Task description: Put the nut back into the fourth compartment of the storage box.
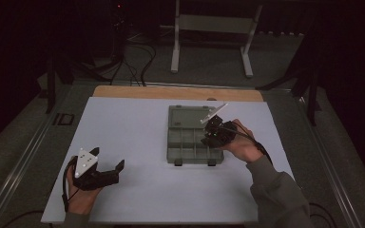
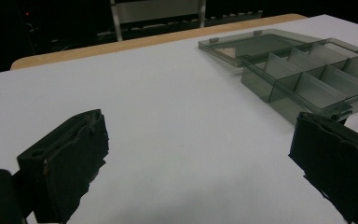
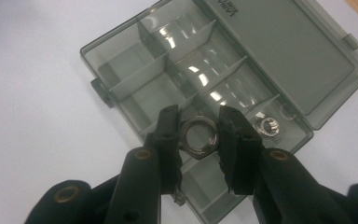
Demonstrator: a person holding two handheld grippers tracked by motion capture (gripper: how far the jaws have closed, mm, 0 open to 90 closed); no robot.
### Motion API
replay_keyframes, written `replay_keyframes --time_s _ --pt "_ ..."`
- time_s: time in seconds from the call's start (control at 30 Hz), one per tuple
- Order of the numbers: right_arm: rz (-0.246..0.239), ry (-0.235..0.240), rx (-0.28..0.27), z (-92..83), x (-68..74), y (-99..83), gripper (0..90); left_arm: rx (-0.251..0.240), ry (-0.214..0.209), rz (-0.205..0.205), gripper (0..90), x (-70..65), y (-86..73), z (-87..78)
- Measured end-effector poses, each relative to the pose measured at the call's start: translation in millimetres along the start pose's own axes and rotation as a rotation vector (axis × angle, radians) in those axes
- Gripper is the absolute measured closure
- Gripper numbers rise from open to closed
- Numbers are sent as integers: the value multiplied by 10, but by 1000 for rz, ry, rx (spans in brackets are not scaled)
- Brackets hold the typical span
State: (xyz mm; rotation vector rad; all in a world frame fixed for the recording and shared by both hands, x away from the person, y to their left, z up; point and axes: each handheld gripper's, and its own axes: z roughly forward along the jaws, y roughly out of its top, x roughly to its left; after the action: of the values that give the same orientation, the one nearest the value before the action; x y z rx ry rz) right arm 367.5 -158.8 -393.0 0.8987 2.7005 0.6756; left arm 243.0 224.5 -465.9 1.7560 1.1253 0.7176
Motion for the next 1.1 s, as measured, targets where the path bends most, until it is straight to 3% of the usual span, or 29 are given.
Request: replay_keyframes --time_s 1.1 --pt "119 -38 37 136 -354 -54 704 -3 0 1 42 -1 0 3"
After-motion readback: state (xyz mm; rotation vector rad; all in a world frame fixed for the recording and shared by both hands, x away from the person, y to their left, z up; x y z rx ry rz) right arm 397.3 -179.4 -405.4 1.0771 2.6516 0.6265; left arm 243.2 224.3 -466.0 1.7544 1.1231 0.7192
